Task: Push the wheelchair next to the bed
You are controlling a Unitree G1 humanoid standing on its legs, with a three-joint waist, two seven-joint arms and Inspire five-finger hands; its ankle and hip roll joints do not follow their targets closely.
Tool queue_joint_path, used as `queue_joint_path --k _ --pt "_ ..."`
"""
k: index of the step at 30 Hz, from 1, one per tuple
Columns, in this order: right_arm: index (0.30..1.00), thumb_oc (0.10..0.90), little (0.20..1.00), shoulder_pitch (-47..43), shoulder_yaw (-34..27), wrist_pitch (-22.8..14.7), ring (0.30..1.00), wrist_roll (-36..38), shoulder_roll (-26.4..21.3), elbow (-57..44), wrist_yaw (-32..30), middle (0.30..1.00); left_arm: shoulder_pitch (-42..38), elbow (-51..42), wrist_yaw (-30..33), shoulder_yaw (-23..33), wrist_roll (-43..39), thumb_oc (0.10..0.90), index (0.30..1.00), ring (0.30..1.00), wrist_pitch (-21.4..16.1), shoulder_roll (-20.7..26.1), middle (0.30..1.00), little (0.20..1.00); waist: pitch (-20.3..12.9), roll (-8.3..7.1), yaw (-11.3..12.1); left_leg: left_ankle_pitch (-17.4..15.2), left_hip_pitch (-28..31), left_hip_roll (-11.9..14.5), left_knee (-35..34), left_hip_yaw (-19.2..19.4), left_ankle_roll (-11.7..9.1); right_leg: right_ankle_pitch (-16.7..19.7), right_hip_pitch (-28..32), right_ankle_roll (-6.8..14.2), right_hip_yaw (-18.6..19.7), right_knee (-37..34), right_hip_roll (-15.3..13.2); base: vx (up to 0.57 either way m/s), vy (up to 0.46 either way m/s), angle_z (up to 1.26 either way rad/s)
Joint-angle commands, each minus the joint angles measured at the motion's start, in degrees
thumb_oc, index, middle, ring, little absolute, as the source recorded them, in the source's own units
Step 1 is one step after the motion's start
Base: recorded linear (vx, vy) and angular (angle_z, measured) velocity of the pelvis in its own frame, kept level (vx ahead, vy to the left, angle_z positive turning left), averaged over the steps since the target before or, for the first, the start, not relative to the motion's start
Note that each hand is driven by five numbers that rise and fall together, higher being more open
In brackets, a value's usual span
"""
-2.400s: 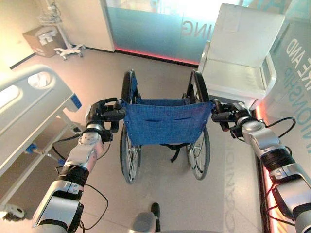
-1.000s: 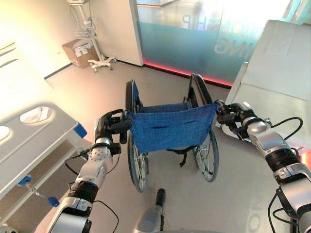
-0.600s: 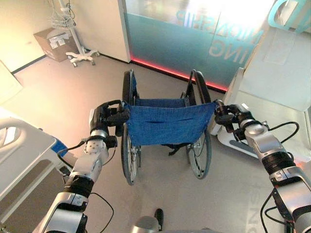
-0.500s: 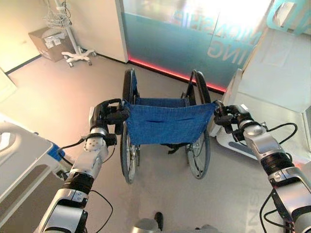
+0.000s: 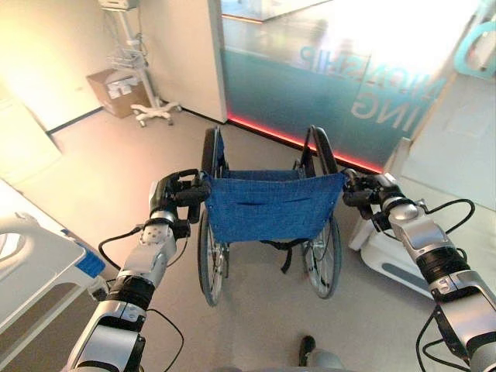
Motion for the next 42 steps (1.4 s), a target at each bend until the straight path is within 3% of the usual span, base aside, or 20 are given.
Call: queue_joint_path --k 1,4,6,9,10,13,16,20,21,22,25,26,28,29,31,35,37,40,41,42 --pt "0.3 0.4 0.3 0.31 5.82 -5.21 0.3 -8.29 -5.69 5.14 5.66 0.3 3.46 -0.91 -0.91 -3.16 1.89 0.4 0.3 0.3 -1.79 -0.56 0.3 0.3 -0.72 -0.73 0.79 8.5 -5.2 7.16 16.03 4.67 -5.06 -0.55 1.94 -0.55 -3.14 -2.22 0.94 0.35 -0.32 0.48" --pt "0.3 0.4 0.3 0.51 5.67 -6.17 0.3 -8.69 -6.55 6.52 5.49 0.3 3.48 -1.1 -1.51 -3.99 1.89 0.4 0.3 0.3 -1.86 -1.51 0.3 0.3 0.03 -1.1 1.76 11.73 -11.06 8.42 21.34 7.19 -5.74 -2.45 5.55 -2.33 -6.04 -3.18 1.53 0.23 -0.21 0.51" --pt "0.3 0.4 0.3 -0.13 5.98 -6.92 0.3 -8.86 -6.48 8.13 5.1 0.3 3.34 -0.6 -1.33 -4.72 1.75 0.4 0.3 0.3 -2.58 -2.49 0.3 0.3 1.43 -1.01 2.83 10.44 -13.77 7.22 18.68 8.04 -4.95 -3.49 8.0 -2.2 -6.66 -3.39 1.89 0.28 -0.18 0.31" --pt "0.3 0.4 0.3 -2.04 6.9 -7.77 0.3 -10.16 -5.22 10.11 4.89 0.3 4.58 -0.69 -0.99 -4.16 1.33 0.4 0.3 0.3 -3.91 -3.65 0.3 0.3 2.63 0.4 4.83 11.5 -16.03 3.86 8.68 9.06 -4.88 -5.01 11.34 -2.03 -5.93 -4.4 4.61 0.34 -0.075 0.19" --pt "0.3 0.4 0.3 -2.26 7.2 -7.76 0.3 -10.55 -4.38 10.46 4.25 0.3 5.51 -1.35 -0.87 -4.11 1.66 0.4 0.3 0.3 -4.05 -4.23 0.3 0.3 2.98 1.34 6.26 14.92 -19.3 2.99 2.96 9.6 -5.68 -5.6 13.51 -2.17 -5.76 -5.93 6.34 0.31 -0.068 0.16" --pt "0.3 0.4 0.3 -2.01 7.22 -8.62 0.3 -11.2 -3.97 10.58 4.12 0.3 7.79 -2.82 -0.88 -3.36 1.98 0.4 0.3 0.3 -4.99 -4.33 0.3 0.3 2.83 2.37 8.04 19.38 -22.37 2.59 -4.68 9.41 -6.52 -5.61 15.12 -2.11 -5.07 -7.78 8.08 0.37 -0.05 0.1" --pt "0.3 0.4 0.3 -2.29 7.03 -10.11 0.3 -12.01 -4.08 11.89 5.17 0.3 9.41 -4.6 -1.08 -1.95 2.19 0.4 0.3 0.3 -5.29 -3.89 0.3 0.3 2.54 3.02 9.53 20.85 -23.12 2.28 -8.03 11.1 -6.18 -7.7 16.84 -2.38 -5.52 -6.97 8.96 0.47 -0.002 -0.22" --pt "0.3 0.4 0.3 -2.7 6.73 -11.75 0.3 -11.74 -1.79 15.57 6.36 0.3 10.5 -5.3 -1.31 -0.94 3.84 0.4 0.3 0.3 -4.87 -2.87 0.3 0.3 1.53 1.11 12.24 12.02 -22.98 0.15 -0.06 11.14 -2.15 -15.29 18.88 -2.15 -6.45 2.05 7.09 0.46 0.029 -0.23" --pt "0.3 0.4 0.3 -2.52 6.78 -11.77 0.3 -11.52 -1.71 15.51 6.27 0.3 10.65 -5.41 -1.42 -0.78 4.28 0.4 0.3 0.3 -4.74 -2.8 0.3 0.3 1.39 0.86 12.5 11.65 -22.74 0.03 -0.01 11.26 -1.68 -14.78 19.04 -1.66 -6.69 3.47 6.69 0.48 0.073 -0.31" --pt "0.3 0.4 0.3 -1.12 6.15 -11.55 0.3 -10.78 -1.42 14.59 6.58 0.3 10.85 -5.9 -1.88 -0.43 5.79 0.4 0.3 0.3 -3.9 -2.01 0.3 0.3 0.68 -0.04 13.12 10.45 -20.56 -0.26 -0.96 12.8 0.68 -11.12 18.67 1.64 -8.94 13.39 3.68 0.43 0.089 -0.14" --pt "0.3 0.4 0.3 1.32 4.96 -12.06 0.3 -11.31 -1.41 13.09 6.41 0.3 10.64 -6.2 -1.99 -0.92 6.6 0.4 0.3 0.3 -3.82 -0.83 0.3 0.3 0.43 -0.89 13.17 10.39 -18.54 -1.98 -2.2 11.65 1.98 -3.92 16.41 5.47 -8.56 22.07 1.0 0.48 0.075 -0.02" --pt "0.3 0.4 0.3 2.13 4.53 -11.64 0.3 -11.49 -1.29 11.86 6.27 0.3 10.37 -6.69 -1.49 -1.4 6.18 0.4 0.3 0.3 -3.69 -0.15 0.3 0.3 0.36 -0.23 12.7 10.89 -18.03 -1.04 -2.06 11.82 2.06 0.07 13.86 5.18 -8.45 21.61 0.39 0.18 -0.014 0.21" --pt "0.3 0.4 0.3 2.2 4.5 -11.39 0.3 -11.92 -0.91 11.47 6.23 0.3 9.96 -6.68 -1.0 -1.9 5.61 0.4 0.3 0.3 -3.63 0.15 0.3 0.3 0.65 0.03 12.38 10.38 -17.58 -0.72 -1.53 11.76 1.9 0.41 12.44 4.92 -8.53 20.74 -0.82 0.25 -0.081 0.13" --pt "0.3 0.4 0.3 1.62 4.9 -11.72 0.3 -12.04 -0.47 12.09 6.21 0.3 9.3 -6.16 -0.49 -2.36 5.24 0.4 0.3 0.3 -3.86 0.37 0.3 0.3 1.32 0.26 12.0 8.89 -16.17 -0.67 -0.96 10.85 1.43 -0.14 10.2 5.1 -8.31 18.08 -3.34 0.29 -0.231 0.12" --pt "0.3 0.4 0.3 0.07 5.71 -12.75 0.3 -11.03 0.31 14.26 5.21 0.3 7.41 -4.62 -0.75 -3.22 4.9 0.4 0.3 0.3 -4.39 0.92 0.3 0.3 2.81 1.83 10.92 8.14 -13.31 0.91 -0.9 9.1 1.45 3.35 4.69 3.53 -8.47 11.9 -6.1 0.27 -0.344 0.12" --pt "0.3 0.4 0.3 -1.13 6.33 -11.98 0.3 -10.35 0.44 15.06 3.74 0.3 5.23 -4.25 -1.43 -4.28 3.6 0.4 0.3 0.3 -4.41 2.14 0.3 0.3 3.65 0.53 9.21 4.44 -11.27 0.23 -1.36 3.96 0.72 10.93 0.5 6.02 -3.01 -4.7 -9.57 0.37 -0.434 0.66" --pt "0.3 0.4 0.3 -1.25 6.27 -10.57 0.3 -10.2 0.25 14.28 3.19 0.3 4.49 -4.53 -1.77 -4.46 3.43 0.4 0.3 0.3 -4.22 1.96 0.3 0.3 3.55 0.29 8.78 3.06 -11.45 0.51 -0.64 1.18 0.24 11.06 0.6 6.38 -0.59 -9.46 -9.95 0.38 -0.47 0.81" --pt "0.3 0.4 0.3 -1.24 6.15 -8.27 0.3 -9.99 -0.63 11.86 3.38 0.3 4.45 -5.4 -2.17 -4.12 3.96 0.4 0.3 0.3 -3.24 1.71 0.3 0.3 3.12 -0.83 8.48 1.56 -12.72 1.43 2.7 -2.39 -1.06 8.63 1.29 6.92 1.46 -8.52 -8.91 0.4 -0.57 0.85" --pt "0.3 0.4 0.3 -1.16 6.04 -7.14 0.3 -9.24 -1.1 10.37 4.27 0.3 5.45 -5.98 -1.9 -3.37 4.06 0.4 0.3 0.3 -2.17 1.36 0.3 0.3 2.61 -0.97 8.51 1.62 -12.98 2.89 3.98 -1.99 -1.32 3.82 1.26 6.91 -0.25 -4.4 -7.28 0.3 -0.385 0.63" --pt "0.3 0.4 0.3 -1.14 6.18 -6.06 0.3 -10.06 -1.19 8.69 5.7 0.3 6.3 -6.44 -1.77 -2.91 2.85 0.4 0.3 0.3 -1.69 1.18 0.3 0.3 2.57 -1.47 8.32 1.53 -12.84 3.43 5.21 -2.1 -1.62 3.0 0.97 6.59 -0.73 -2.77 -6.78 0.34 -0.401 0.8"
